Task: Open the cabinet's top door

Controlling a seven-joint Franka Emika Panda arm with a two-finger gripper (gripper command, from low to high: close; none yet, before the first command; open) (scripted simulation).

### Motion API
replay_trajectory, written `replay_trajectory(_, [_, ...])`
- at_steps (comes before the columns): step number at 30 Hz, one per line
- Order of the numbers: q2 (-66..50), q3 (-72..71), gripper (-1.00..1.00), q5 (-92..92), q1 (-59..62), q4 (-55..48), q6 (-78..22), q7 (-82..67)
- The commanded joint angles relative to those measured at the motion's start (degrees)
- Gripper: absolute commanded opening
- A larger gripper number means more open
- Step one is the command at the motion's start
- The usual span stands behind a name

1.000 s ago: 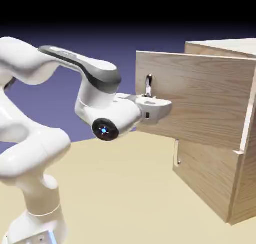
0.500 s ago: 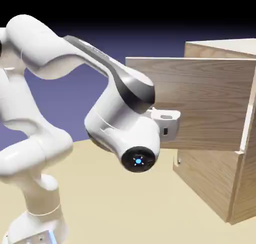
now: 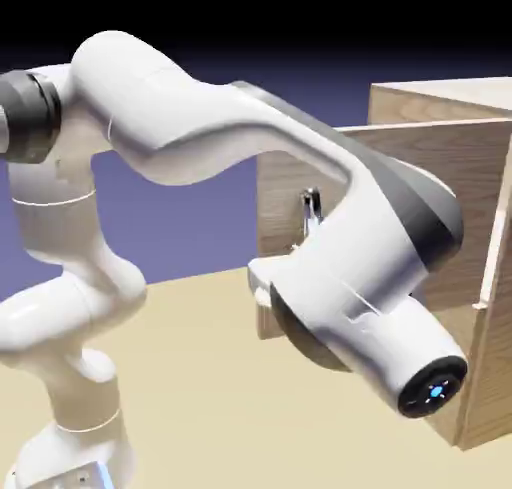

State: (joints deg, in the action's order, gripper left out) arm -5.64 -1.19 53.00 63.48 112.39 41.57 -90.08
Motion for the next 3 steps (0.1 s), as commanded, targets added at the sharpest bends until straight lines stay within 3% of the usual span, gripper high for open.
replay_trajectory(1, [-1.5,-0.1,-1.0,-0.6,0.1,-2.0,-1.0,-0.2])
replay_trajectory(2, [-1.9,-0.1,-1.0,-0.8,0.1,-2.5,-1.2,-0.2])
replay_trajectory(3, [-1.9,-0.1,1.0,-0.8,0.1,-2.5,-1.2,-0.2])
